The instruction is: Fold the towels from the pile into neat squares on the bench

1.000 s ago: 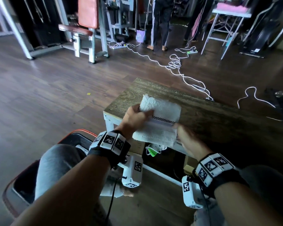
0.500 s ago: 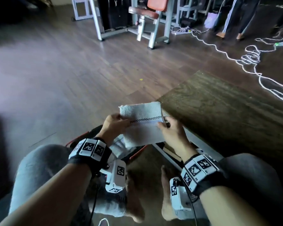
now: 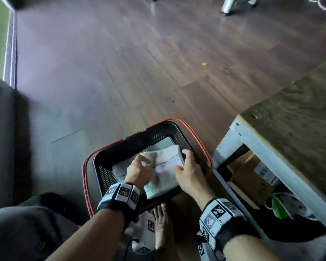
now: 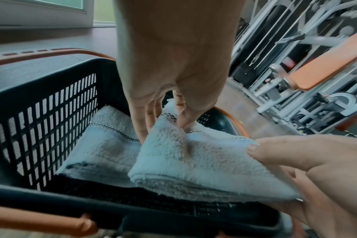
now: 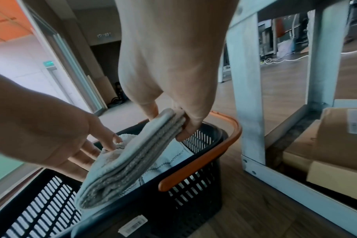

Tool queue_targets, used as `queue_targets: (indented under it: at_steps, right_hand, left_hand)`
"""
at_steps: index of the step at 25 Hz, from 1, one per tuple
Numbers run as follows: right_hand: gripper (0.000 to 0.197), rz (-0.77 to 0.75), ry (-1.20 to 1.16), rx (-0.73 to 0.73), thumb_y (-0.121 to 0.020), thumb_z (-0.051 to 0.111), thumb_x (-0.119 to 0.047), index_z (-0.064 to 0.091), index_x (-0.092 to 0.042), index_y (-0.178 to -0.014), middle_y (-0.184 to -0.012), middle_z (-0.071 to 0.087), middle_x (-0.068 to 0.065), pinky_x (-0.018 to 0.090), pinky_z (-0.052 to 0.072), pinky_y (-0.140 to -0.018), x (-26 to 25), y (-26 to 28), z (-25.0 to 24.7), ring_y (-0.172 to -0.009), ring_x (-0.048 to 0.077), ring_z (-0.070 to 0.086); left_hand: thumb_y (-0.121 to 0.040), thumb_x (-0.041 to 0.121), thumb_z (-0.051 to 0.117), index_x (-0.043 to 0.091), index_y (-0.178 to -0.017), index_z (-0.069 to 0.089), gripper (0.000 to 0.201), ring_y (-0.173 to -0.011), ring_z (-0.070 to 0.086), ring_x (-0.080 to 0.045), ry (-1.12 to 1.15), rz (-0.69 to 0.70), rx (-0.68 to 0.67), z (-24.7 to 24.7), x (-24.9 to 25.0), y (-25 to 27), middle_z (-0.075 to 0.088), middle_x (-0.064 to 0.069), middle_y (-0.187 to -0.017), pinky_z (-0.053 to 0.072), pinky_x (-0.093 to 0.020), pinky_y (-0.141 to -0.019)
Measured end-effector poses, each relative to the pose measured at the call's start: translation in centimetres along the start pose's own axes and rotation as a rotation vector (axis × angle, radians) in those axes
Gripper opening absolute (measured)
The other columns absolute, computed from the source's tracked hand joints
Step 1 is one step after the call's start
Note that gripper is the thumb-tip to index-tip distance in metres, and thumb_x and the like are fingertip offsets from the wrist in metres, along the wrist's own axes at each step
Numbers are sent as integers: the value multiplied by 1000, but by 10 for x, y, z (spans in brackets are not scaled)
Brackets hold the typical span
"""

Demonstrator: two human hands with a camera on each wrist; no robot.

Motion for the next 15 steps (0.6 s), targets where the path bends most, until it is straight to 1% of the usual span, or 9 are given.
queue_targets:
  at_steps: [3,4,5,6,7,8,10,13,15]
  right_hand:
    - [44,41,66,-116,-93,51,-9,36,-14,-134,-127,56,15,23,36,-80,7,-32,31,-111,31,57]
    - [48,35,92,-143,-93,52,-9,35,-12,-137,-131,52,15,24,36,-85,8,-40,40,-116,31,55]
    - [52,27,115,-178,-93,54,-10,33,-10,-140,-135,49,15,27,37,-90,8,-48,53,-120,31,52]
    - [55,30,143,-215,-93,54,-9,31,-9,-142,-136,49,16,29,38,-94,7,-54,66,-122,31,51]
    - [56,41,171,-253,-93,53,-9,29,-10,-144,-135,51,17,31,41,-94,7,-59,78,-120,32,53]
    - [58,51,199,-291,-92,51,-8,27,-11,-145,-133,54,18,33,43,-92,6,-62,91,-117,33,55]
    - [64,26,266,-347,-92,50,-10,20,-13,-149,-132,56,21,37,47,-91,0,-66,112,-113,35,58]
    - [76,11,336,-440,-95,49,-15,5,-14,-156,-143,48,22,41,46,-99,-5,-70,131,-121,35,56]
    - [79,41,362,-487,-94,47,-16,-1,-18,-157,-151,41,19,41,42,-106,-4,-69,138,-129,34,51]
  left_hand:
    - [-86,12,57,20,-100,58,16,-75,60,-27,-36,-47,-2,2,-14,-27,66,-14,-94,47,-26,-65]
    - [-87,13,57,20,-95,59,11,-83,64,-32,-26,-67,9,0,-19,-32,67,-15,-96,50,-29,-71]
    - [-86,15,56,19,-88,60,5,-87,65,-33,-23,-77,35,-4,-25,-38,69,-13,-92,51,-32,-75]
    - [-85,17,56,16,-81,61,6,-85,65,-32,-48,-99,63,-9,-32,-42,69,-10,-85,51,-32,-74]
    - [-83,18,55,13,-79,63,10,-81,66,-29,-77,-112,90,-15,-38,-45,68,-7,-80,50,-29,-70]
    - [-80,18,54,10,-80,65,13,-80,66,-28,-100,-138,111,-22,-44,-47,69,-7,-78,47,-26,-66]
    - [-74,18,53,9,-82,64,16,-83,66,-30,-127,-161,142,-34,-56,-52,70,-10,-82,42,-24,-64]
    - [-73,23,56,13,-98,65,28,-93,63,-33,-151,-182,182,-43,-72,-61,69,-13,-97,45,-27,-74]
    - [-74,26,61,13,-104,66,33,-98,63,-33,-174,-219,145,-40,-83,-64,69,-14,-103,48,-28,-78]
Point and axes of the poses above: each hand's wrist, its own y-axis away from the middle knuckle, its own z-axis out of the palm, x = y × z, the point moved 5 cm from there along -y, towards the middle knuckle
